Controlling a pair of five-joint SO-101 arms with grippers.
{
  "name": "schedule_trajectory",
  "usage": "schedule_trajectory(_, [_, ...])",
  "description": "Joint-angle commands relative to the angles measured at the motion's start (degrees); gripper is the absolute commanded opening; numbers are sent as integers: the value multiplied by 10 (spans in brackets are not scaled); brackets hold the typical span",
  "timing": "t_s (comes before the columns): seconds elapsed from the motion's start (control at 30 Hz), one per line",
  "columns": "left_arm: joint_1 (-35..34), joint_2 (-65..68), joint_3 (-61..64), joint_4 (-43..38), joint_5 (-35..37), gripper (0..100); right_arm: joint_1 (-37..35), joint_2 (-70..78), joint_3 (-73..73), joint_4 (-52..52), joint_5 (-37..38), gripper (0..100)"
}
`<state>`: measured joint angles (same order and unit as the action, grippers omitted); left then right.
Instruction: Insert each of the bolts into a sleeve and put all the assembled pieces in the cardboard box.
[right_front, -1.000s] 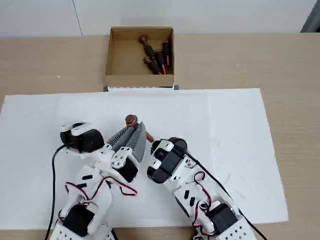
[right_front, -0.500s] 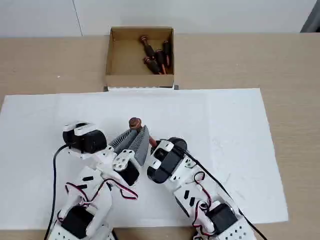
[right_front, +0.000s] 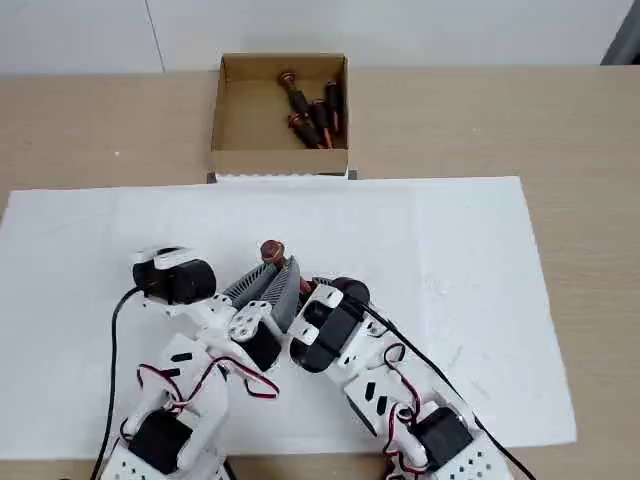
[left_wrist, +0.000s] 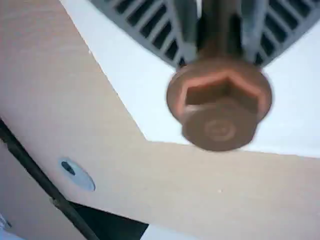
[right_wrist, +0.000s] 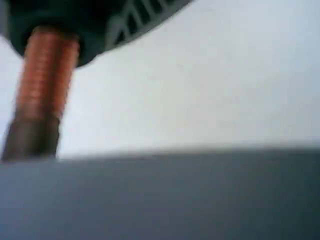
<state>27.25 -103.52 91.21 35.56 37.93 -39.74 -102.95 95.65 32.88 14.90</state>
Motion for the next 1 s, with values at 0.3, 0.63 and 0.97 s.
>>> schedule_trajectory(0.3, [76,-5,-3,98,-23,6,-6,-8,7,-17,5,2])
schedule_trajectory(0.63, [71,-4,10,99,-45,39,-6,-8,7,-15,5,2])
schedule_trajectory(0.97, [35,-4,6,98,-95,184,-6,-7,8,-13,5,2])
